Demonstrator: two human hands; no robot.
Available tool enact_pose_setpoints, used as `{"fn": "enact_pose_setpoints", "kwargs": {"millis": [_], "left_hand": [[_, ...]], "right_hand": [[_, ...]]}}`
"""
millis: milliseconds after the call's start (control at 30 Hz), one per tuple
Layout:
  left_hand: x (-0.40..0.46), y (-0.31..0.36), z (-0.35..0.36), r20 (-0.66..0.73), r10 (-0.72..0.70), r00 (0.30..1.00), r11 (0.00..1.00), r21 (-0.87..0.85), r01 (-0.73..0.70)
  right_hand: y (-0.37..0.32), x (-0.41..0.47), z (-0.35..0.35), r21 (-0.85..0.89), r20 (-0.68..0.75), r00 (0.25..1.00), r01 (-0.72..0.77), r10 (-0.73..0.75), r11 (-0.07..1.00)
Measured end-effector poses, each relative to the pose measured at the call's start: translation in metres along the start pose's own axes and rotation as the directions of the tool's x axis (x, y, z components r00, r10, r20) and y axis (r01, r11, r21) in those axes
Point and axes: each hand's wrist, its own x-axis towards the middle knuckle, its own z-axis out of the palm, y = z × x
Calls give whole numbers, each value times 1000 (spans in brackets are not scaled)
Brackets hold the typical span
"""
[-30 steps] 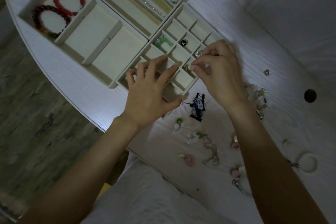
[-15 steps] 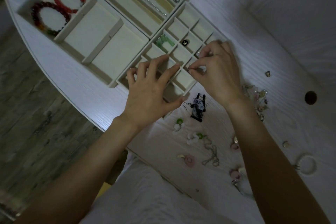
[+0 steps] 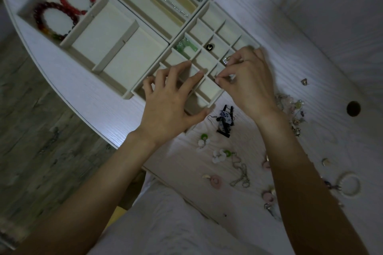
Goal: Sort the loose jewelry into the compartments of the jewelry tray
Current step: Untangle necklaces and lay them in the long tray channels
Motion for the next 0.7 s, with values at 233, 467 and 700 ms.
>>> {"fn": "enact_pose_setpoints", "kwargs": {"millis": [233,467,700], "left_hand": [[1,0,1,1,2,1000,1000,2,-2],[1,0,0,-3,1,1000,1000,2,-1],[0,0,1,-4,5,1000,1000,0,-5]], "right_hand": [[2,1,-1,26,-6,999,-36,36,999],[-2,3,3,49,20,996,-84,83,995],[-3,1,1,67,35,995,-92,90,993]]}}
